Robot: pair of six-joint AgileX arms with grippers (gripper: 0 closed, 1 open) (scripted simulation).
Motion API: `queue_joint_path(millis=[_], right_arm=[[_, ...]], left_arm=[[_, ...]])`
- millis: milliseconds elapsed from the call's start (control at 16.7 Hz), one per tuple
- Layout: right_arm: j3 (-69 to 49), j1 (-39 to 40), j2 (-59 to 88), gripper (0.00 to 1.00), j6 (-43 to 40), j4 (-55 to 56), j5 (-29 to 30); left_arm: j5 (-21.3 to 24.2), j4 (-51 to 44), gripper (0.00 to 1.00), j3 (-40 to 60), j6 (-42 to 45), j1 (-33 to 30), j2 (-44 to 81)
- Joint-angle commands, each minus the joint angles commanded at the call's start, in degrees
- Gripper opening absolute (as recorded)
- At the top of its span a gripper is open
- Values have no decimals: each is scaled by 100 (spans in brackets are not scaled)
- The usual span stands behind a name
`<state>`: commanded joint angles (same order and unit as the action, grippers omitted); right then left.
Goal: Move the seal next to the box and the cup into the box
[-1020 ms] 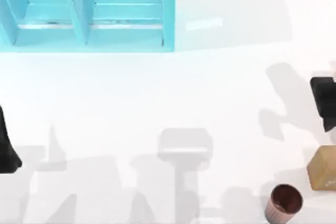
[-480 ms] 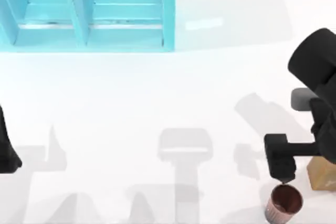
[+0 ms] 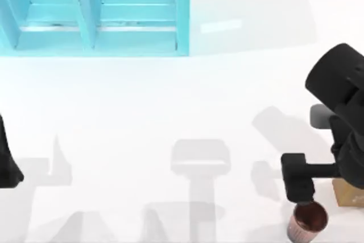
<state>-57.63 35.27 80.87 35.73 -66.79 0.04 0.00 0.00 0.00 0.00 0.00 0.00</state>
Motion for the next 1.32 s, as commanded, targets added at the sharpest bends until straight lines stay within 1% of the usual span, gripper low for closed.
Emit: queue_joint_path(millis=[480,780,1320], right_arm=[[1185,35,456,100,39,1659,0],[1273,38,490,100,43,1771,0],[1273,38,490,32,43,1771,0]], left_arm=[[0,0,100,0,0,0,0],[0,0,100,0,0,0,0],[0,0,100,0,0,0,0]])
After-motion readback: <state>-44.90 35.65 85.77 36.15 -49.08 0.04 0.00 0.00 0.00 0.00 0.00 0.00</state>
